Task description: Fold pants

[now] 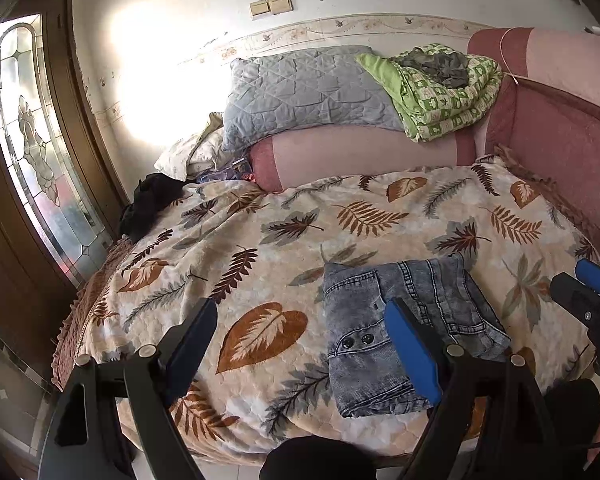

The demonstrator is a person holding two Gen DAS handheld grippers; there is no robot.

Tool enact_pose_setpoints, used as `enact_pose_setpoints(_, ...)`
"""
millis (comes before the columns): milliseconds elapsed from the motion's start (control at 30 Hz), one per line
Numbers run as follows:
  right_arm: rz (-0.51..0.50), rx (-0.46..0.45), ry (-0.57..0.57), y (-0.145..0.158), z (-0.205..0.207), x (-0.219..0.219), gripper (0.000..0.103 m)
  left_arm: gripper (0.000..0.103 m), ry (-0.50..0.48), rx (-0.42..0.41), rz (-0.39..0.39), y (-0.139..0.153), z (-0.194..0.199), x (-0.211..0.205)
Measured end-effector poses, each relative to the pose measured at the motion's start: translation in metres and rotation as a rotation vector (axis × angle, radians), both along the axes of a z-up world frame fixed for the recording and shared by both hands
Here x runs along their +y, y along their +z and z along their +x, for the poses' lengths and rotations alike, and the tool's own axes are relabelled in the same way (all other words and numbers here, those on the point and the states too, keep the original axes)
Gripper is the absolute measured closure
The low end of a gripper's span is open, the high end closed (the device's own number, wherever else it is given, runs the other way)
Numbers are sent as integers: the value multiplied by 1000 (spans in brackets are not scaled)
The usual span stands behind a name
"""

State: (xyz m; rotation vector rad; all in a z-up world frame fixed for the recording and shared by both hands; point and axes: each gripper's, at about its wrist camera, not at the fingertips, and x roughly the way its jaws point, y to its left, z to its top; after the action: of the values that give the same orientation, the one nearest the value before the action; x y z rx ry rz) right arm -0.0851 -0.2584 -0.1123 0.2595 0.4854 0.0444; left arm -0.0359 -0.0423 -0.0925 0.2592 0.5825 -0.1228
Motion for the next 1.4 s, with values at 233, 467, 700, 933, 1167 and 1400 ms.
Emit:
enact_pose_setpoints(233, 23, 6, -13, -5, -1, -9, 36, 17, -27, -6, 24, 0, -4, -12)
enact_pose_setpoints(467, 29, 7, -21, -4, -2, -12, 36, 17, -30, -4, 26, -1, -6, -12)
enact_pose_setpoints(700, 1, 19, 1, -4, 2, 1, 36, 17, -13, 8, 18, -5, 1, -3)
enact_pose_setpoints(933, -9, 26, 7, -5, 4, 6, 36, 17, 4, 20, 8, -9, 5, 5)
enact_pose_setpoints(1167, -10, 41, 21, -9, 8, 10, 36, 17, 8, 21, 14, -11, 7, 5)
enact_pose_setpoints(1400, -13, 57, 18, -15, 8, 9, 36, 17, 53, 43, 29, -28, 16, 11)
